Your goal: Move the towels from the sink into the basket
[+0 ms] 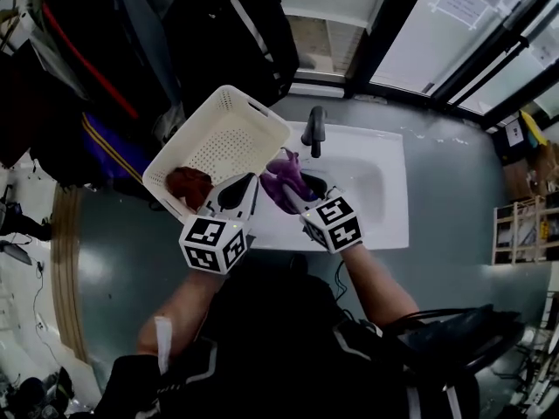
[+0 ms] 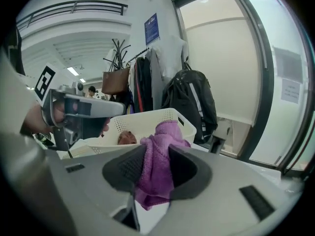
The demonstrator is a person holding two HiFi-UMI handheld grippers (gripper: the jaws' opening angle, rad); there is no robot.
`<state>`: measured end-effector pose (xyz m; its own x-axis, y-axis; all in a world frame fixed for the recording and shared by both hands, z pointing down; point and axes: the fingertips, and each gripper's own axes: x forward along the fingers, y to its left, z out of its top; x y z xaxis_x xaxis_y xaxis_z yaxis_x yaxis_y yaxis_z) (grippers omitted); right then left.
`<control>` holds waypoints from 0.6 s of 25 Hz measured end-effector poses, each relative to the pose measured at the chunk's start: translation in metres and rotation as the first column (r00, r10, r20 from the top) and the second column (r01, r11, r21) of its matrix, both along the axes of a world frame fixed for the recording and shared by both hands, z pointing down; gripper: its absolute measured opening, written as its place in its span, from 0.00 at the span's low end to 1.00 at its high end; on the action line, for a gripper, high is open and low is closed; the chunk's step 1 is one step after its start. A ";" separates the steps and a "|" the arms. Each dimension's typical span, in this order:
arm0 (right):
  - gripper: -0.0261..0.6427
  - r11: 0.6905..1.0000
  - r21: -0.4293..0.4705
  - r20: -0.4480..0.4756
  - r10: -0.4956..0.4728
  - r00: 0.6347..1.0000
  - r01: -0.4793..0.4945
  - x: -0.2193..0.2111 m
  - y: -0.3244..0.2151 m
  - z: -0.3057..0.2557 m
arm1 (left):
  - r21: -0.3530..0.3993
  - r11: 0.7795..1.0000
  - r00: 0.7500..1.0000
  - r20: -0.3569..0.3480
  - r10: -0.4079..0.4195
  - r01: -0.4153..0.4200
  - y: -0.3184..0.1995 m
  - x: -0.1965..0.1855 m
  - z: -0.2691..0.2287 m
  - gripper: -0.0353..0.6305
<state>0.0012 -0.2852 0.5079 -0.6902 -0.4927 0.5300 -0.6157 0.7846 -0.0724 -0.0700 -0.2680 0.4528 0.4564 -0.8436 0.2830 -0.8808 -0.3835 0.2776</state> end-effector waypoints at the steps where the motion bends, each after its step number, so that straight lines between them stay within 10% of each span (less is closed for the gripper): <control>1: 0.25 1.000 0.010 0.010 -0.003 1.000 0.003 -0.002 0.000 -0.007 | 0.006 1.000 1.000 -0.008 -0.013 0.013 -0.001 -0.004 -0.004 0.06; 15: 0.25 0.985 0.131 0.107 -0.124 0.987 0.110 -0.055 -0.029 -0.091 | 0.105 0.984 0.990 -0.005 -0.144 0.143 -0.005 -0.060 -0.050 0.06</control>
